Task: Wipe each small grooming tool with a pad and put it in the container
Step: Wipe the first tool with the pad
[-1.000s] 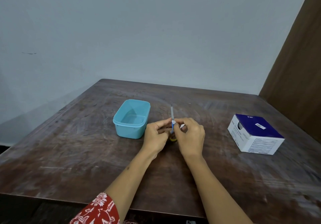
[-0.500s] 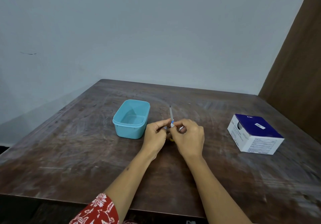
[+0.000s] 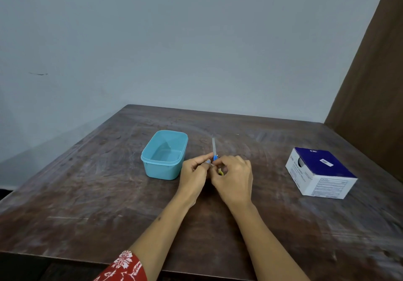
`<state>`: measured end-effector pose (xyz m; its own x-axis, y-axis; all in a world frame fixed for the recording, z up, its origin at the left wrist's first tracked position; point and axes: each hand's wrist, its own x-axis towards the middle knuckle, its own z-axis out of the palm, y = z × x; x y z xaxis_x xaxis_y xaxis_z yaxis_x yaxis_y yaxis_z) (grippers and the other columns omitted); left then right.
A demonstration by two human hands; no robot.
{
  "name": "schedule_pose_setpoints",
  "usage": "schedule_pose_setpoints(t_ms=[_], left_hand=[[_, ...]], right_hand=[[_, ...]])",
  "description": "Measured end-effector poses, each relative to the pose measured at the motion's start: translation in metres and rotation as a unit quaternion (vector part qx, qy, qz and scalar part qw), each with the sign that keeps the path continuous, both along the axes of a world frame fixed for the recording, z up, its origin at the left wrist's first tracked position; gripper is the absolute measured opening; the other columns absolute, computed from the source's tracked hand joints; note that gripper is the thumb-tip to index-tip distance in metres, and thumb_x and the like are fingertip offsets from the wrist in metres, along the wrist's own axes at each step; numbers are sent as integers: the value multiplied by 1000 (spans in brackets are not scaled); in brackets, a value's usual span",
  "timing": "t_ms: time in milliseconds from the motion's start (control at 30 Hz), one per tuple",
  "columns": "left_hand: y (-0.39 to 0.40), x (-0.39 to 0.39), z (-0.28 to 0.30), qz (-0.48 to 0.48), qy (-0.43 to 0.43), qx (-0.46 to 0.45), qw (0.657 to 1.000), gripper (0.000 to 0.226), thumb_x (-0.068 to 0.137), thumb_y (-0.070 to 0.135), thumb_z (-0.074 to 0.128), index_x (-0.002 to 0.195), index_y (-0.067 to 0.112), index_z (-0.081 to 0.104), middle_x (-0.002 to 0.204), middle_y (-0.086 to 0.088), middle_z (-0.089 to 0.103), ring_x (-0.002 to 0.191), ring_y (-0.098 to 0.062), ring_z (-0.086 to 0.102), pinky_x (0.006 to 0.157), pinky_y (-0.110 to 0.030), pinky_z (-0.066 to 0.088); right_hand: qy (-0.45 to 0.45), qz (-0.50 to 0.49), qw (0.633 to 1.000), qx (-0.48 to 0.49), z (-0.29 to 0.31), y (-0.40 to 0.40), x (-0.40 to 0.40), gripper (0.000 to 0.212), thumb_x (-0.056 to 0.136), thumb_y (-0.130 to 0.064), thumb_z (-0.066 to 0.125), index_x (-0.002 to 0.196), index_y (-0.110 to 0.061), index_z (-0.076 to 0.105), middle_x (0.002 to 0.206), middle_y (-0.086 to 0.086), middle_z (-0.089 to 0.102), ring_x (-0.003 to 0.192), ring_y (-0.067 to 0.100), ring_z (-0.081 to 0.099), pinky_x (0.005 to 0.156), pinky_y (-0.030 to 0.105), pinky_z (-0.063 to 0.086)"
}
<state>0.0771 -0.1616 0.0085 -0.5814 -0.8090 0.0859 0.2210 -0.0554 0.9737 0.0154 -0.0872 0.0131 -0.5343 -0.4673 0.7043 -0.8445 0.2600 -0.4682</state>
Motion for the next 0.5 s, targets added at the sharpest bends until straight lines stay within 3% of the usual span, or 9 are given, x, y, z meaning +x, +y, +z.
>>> schedule_pose_setpoints(t_ms=[133, 300, 500], left_hand=[[2, 1, 1, -16, 18, 7, 1000, 25, 89, -1, 54, 106, 10, 69, 90, -6, 74, 83, -12, 70, 69, -23, 57], [4, 4, 5, -7, 33, -4, 999, 34, 89, -2, 51, 86, 25, 71, 80, 7, 74, 77, -7, 71, 63, -17, 54], [5, 3, 5, -14, 44, -1, 999, 30, 88, 0, 55, 84, 26, 71, 79, 6, 75, 80, -10, 71, 63, -19, 56]], right_hand=[[-2, 9, 1000, -20, 1, 1, -2, 15, 70, -4, 74, 80, -16, 73, 73, -2, 71, 69, 19, 60, 73, 32, 41], [-20, -4, 1000, 5, -1, 0, -1, 5, 71, -16, 74, 72, -16, 69, 66, -5, 67, 63, 16, 58, 71, 32, 39], [-8, -22, 1000, -16, 0, -1, -4, 13, 69, -9, 77, 76, -18, 72, 67, -5, 69, 62, 17, 58, 68, 29, 38]])
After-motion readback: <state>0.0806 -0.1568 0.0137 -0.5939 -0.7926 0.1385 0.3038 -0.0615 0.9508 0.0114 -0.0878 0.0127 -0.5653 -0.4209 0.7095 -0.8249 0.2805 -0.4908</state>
